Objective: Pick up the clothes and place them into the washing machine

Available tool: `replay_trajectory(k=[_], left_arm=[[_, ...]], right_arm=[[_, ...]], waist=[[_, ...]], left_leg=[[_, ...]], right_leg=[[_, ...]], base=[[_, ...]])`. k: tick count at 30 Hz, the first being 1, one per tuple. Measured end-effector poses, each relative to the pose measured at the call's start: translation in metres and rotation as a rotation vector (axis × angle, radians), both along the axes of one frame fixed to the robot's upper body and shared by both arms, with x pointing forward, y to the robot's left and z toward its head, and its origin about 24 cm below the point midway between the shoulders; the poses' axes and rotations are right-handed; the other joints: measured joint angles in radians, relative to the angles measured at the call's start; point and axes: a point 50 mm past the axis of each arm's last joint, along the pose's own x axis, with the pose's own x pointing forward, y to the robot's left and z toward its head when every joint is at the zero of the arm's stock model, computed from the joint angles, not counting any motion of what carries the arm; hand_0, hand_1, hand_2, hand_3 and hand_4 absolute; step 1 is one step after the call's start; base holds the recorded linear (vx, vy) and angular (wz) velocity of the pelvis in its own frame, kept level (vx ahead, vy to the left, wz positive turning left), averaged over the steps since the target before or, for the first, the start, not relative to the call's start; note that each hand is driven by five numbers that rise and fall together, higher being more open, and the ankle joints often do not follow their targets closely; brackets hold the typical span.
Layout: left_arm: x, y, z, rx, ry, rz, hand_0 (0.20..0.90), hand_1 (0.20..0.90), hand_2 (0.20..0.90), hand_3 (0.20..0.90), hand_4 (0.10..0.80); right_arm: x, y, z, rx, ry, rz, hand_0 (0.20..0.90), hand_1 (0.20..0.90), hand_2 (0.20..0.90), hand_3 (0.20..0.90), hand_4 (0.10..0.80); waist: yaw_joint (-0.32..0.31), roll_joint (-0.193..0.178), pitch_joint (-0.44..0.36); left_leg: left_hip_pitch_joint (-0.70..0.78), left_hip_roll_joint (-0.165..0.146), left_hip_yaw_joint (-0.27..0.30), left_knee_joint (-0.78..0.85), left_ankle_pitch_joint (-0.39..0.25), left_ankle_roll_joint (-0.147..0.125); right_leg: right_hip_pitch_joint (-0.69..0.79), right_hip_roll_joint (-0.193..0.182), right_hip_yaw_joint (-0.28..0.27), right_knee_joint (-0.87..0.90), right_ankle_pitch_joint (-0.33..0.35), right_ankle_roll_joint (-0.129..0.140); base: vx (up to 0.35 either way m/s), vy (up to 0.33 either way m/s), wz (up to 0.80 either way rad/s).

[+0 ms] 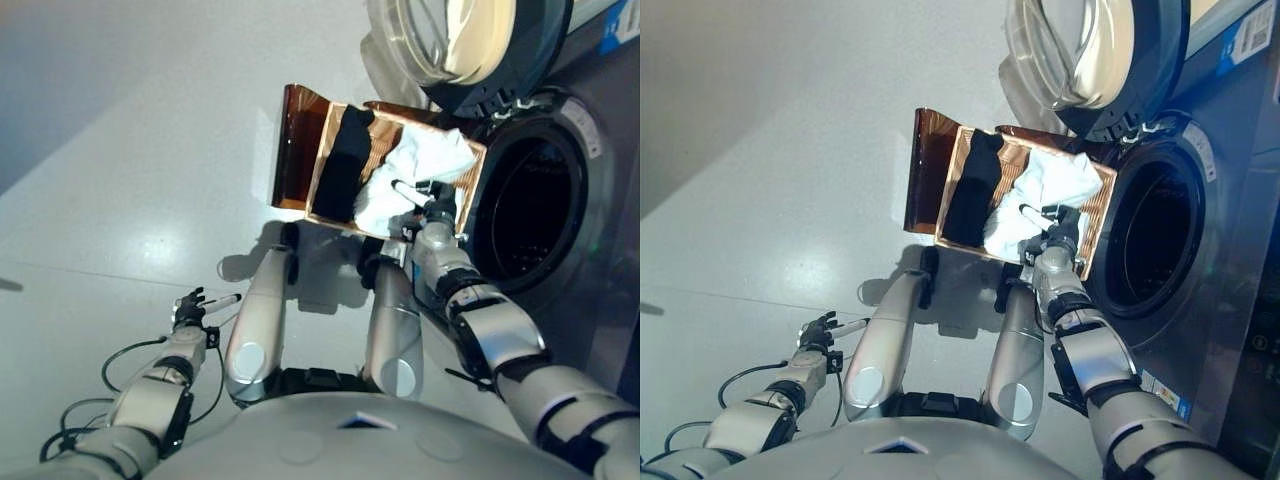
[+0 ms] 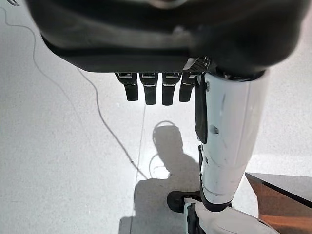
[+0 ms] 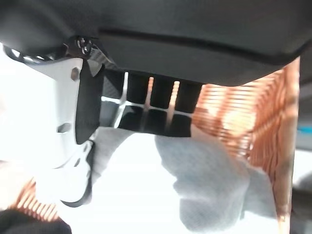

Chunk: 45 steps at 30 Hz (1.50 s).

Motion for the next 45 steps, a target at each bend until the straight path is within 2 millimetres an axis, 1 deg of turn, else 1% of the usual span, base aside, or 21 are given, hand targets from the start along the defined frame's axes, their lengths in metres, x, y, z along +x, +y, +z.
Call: replay_trajectory(k=[1,4,5,6,8,9,10,12,15,18,22,23,26,29,31,36,38,45], left_arm=[[0.000,0.000,0.000,-0.001,0.001,0.000,0.900,0.900,0.900,0.900,0.800],[-0.001,0.000,0.000,-0.007,0.000,0.008,0.900,0.900,0.900,0.900,0.800],[-0.004,0.000,-0.002,-0.010,0.007,0.017,0.900,0.900,0.900,0.900,0.800],[-0.004,0.000,-0.002,-0.011,0.009,0.019,0.900,0.900,0.900,0.900,0.800],[-0.006,0.000,-0.002,-0.016,0.009,0.020,0.900,0.900,0.900,0.900,0.800],[-0.006,0.001,-0.002,-0.018,0.006,0.020,0.900,0.900,0.900,0.900,0.800],[-0.006,0.000,-0.002,-0.027,-0.004,0.018,0.900,0.900,0.900,0.900,0.800],[-0.006,0.000,-0.002,-0.036,-0.005,0.023,0.900,0.900,0.900,0.900,0.800],[-0.010,0.000,-0.004,-0.040,0.003,0.032,0.900,0.900,0.900,0.900,0.800],[-0.014,0.000,-0.005,-0.046,0.011,0.033,0.900,0.900,0.900,0.900,0.800],[-0.015,-0.003,-0.007,-0.062,0.015,0.029,0.900,0.900,0.900,0.900,0.800],[-0.016,-0.005,-0.008,-0.073,0.016,0.035,0.900,0.900,0.900,0.900,0.800],[-0.017,-0.007,-0.008,-0.080,0.010,0.041,0.900,0.900,0.900,0.900,0.800],[-0.024,-0.008,-0.011,-0.086,0.026,0.045,0.900,0.900,0.900,0.900,0.800],[-0.028,-0.009,-0.012,-0.087,0.035,0.046,0.900,0.900,0.900,0.900,0.800],[-0.032,-0.012,-0.014,-0.097,0.039,0.050,0.900,0.900,0.900,0.900,0.800],[-0.032,-0.013,-0.014,-0.101,0.039,0.049,0.900,0.900,0.900,0.900,0.800],[-0.031,-0.017,-0.015,-0.114,0.038,0.037,0.900,0.900,0.900,0.900,0.800]], right_arm=[[-0.003,-0.002,-0.003,0.034,-0.002,-0.014,0.200,0.200,0.200,0.200,0.300],[-0.007,-0.004,-0.007,0.140,-0.034,-0.041,0.200,0.200,0.200,0.200,0.300],[-0.012,-0.005,-0.011,0.185,-0.041,-0.060,0.200,0.200,0.200,0.200,0.300],[-0.011,-0.006,-0.010,0.199,-0.051,-0.066,0.200,0.200,0.200,0.200,0.300],[-0.024,-0.014,-0.020,0.274,-0.059,-0.134,0.200,0.200,0.200,0.200,0.300],[-0.026,-0.016,-0.022,0.298,-0.065,-0.155,0.200,0.200,0.200,0.200,0.300],[-0.030,-0.019,-0.025,0.342,-0.078,-0.208,0.200,0.200,0.200,0.200,0.300],[-0.039,-0.027,-0.032,0.414,-0.082,-0.298,0.200,0.200,0.200,0.200,0.300],[-0.044,-0.028,-0.038,0.502,-0.095,-0.391,0.200,0.200,0.200,0.200,0.300],[-0.054,-0.025,-0.047,0.612,-0.120,-0.486,0.200,0.200,0.200,0.200,0.300],[-0.059,-0.023,-0.052,0.725,-0.160,-0.580,0.200,0.200,0.200,0.200,0.300],[-0.061,-0.024,-0.053,0.777,-0.187,-0.631,0.200,0.200,0.200,0.200,0.300],[-0.067,-0.026,-0.057,0.842,-0.229,-0.721,0.200,0.200,0.200,0.200,0.300],[-0.072,-0.028,-0.061,0.854,-0.230,-0.767,0.200,0.200,0.200,0.200,0.300],[-0.076,-0.029,-0.063,0.854,-0.227,-0.787,0.200,0.200,0.200,0.200,0.300],[-0.077,-0.033,-0.062,0.865,-0.270,-0.841,0.200,0.200,0.200,0.200,0.300],[-0.074,-0.036,-0.058,0.878,-0.303,-0.866,0.200,0.200,0.200,0.200,0.300],[-0.057,-0.052,-0.039,0.863,-0.358,-0.887,0.200,0.200,0.200,0.200,0.300]], waist=[[-0.005,-0.002,0.001],[-0.011,-0.008,0.000],[-0.019,-0.009,0.001],[-0.020,-0.010,0.000],[-0.025,-0.010,0.000],[-0.024,-0.011,-0.001],[-0.025,-0.012,-0.005],[-0.034,-0.010,-0.007],[-0.035,-0.014,-0.013],[-0.050,-0.012,-0.040],[-0.050,-0.009,-0.050],[-0.051,0.000,-0.057],[-0.052,0.009,-0.068],[-0.053,0.016,-0.086],[-0.057,0.019,-0.092],[-0.058,0.028,-0.101],[-0.060,0.035,-0.102],[-0.058,0.059,-0.086]], left_leg=[[0.009,-0.002,0.006,-0.007,0.008,0.011],[0.027,-0.002,0.016,-0.049,0.016,0.015],[0.048,-0.003,0.022,-0.070,0.021,0.019],[0.056,-0.004,0.024,-0.077,0.022,0.020],[0.105,-0.007,0.029,-0.121,0.030,0.025],[0.113,-0.009,0.030,-0.131,0.033,0.026],[0.133,-0.017,0.030,-0.160,0.041,0.025],[0.152,-0.018,0.037,-0.183,0.045,0.028],[0.182,-0.020,0.054,-0.213,0.058,0.039],[0.188,-0.023,0.056,-0.226,0.060,0.041],[0.214,-0.033,0.066,-0.243,0.062,0.043],[0.223,-0.034,0.067,-0.246,0.062,0.042],[0.230,-0.036,0.080,-0.256,0.062,0.040],[0.232,-0.038,0.083,-0.258,0.062,0.041],[0.231,-0.038,0.085,-0.258,0.062,0.041],[0.212,-0.040,0.088,-0.253,0.061,0.041],[0.191,-0.043,0.087,-0.239,0.060,0.047],[0.144,-0.046,0.089,-0.185,0.050,0.050]], right_leg=[[0.009,0.000,0.002,-0.014,0.024,-0.003],[0.025,-0.001,0.003,-0.054,0.038,0.003],[0.047,-0.003,0.003,-0.082,0.047,0.008],[0.055,-0.003,0.003,-0.089,0.049,0.010],[0.103,-0.006,0.005,-0.138,0.064,0.017],[0.110,-0.007,0.005,-0.147,0.066,0.017],[0.127,-0.011,0.005,-0.171,0.074,0.022],[0.152,-0.012,0.005,-0.208,0.089,0.028],[0.180,-0.013,0.010,-0.247,0.109,0.033],[0.188,-0.013,0.014,-0.274,0.120,0.038],[0.198,-0.017,0.031,-0.274,0.122,0.041],[0.208,-0.020,0.032,-0.277,0.122,0.041],[0.208,-0.025,0.034,-0.280,0.122,0.042],[0.207,-0.029,0.034,-0.281,0.121,0.043],[0.205,-0.030,0.035,-0.285,0.118,0.048],[0.190,-0.032,0.037,-0.286,0.120,0.052],[0.165,-0.036,0.039,-0.262,0.125,0.047],[0.107,-0.039,0.057,-0.186,0.108,0.047]], base=[[-0.035,0.009,-0.03],[0.044,-0.003,-0.06],[0.042,0.006,-0.02],[0.087,0.006,-0.06],[0.072,0.002,-0.07],[0.039,0.003,0.00],[0.066,0.008,-0.01],[0.061,0.006,-0.06],[0.026,0.004,-0.10],[0.033,-0.002,-0.07],[0.032,-0.001,-0.08],[0.021,-0.004,-0.05],[0.003,-0.002,-0.02],[-0.009,-0.013,-0.08],[-0.019,-0.010,-0.04],[-0.036,-0.012,0.00],[-0.047,-0.015,0.07],[-0.028,-0.017,0.01]])
